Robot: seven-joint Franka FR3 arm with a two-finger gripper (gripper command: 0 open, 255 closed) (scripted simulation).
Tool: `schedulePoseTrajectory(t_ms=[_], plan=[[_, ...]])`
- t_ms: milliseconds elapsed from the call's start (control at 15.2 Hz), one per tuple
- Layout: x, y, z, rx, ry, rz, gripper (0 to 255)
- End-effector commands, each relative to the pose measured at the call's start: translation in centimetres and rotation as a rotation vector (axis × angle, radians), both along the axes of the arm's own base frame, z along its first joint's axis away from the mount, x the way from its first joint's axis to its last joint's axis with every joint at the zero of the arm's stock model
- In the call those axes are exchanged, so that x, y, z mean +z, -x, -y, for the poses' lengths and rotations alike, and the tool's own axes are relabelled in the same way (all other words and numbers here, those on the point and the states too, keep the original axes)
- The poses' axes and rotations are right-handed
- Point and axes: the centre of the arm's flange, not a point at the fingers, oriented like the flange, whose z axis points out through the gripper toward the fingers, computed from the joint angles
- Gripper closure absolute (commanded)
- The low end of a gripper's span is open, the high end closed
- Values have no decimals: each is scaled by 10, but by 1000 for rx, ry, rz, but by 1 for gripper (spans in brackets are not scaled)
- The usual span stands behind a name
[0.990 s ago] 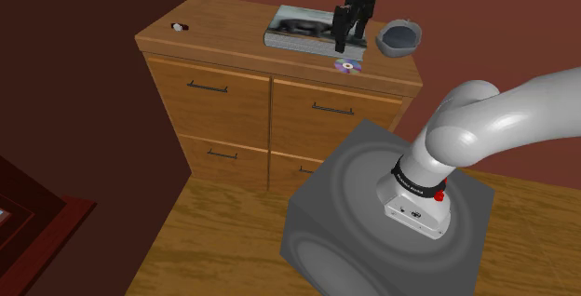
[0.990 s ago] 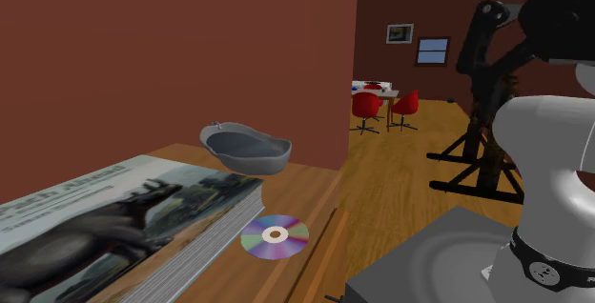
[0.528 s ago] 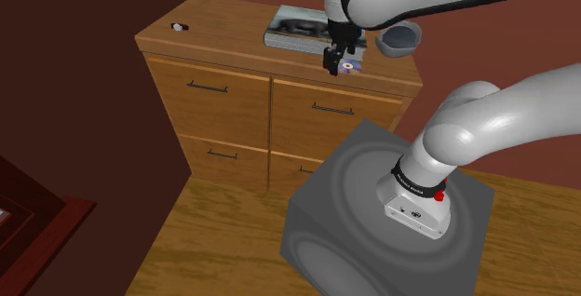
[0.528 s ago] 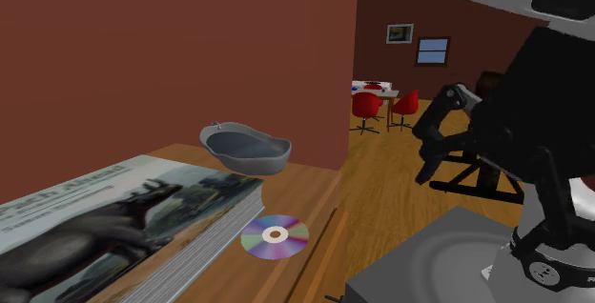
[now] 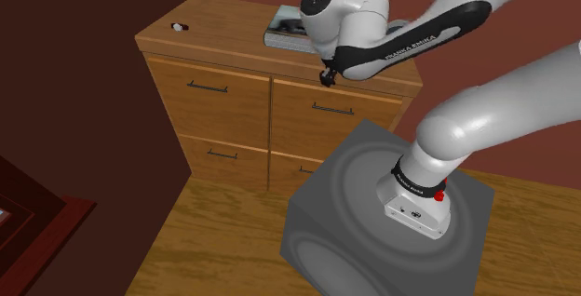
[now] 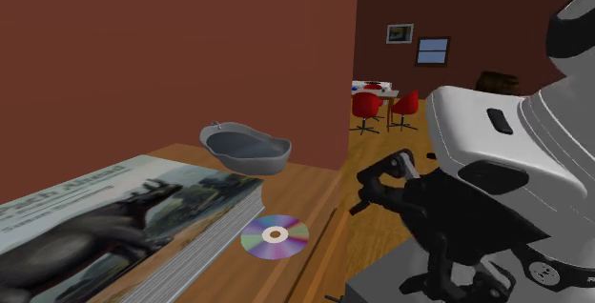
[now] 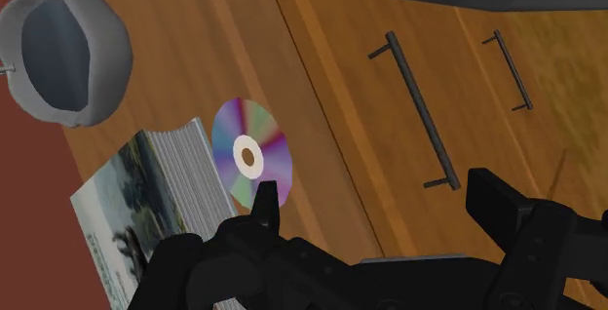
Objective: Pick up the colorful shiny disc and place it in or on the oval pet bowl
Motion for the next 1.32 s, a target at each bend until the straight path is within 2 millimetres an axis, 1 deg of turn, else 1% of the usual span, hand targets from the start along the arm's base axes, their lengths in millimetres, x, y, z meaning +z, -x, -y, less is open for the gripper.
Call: schedulePoseTrajectory(t_ms=[0,264,792,1254], plan=[[-24,-7,14,19,86,10,0],[-66,-21,41,42,254,27,0],[-89,-23,74,42,254,27,0],[-89,-23,74,42,254,27,0]])
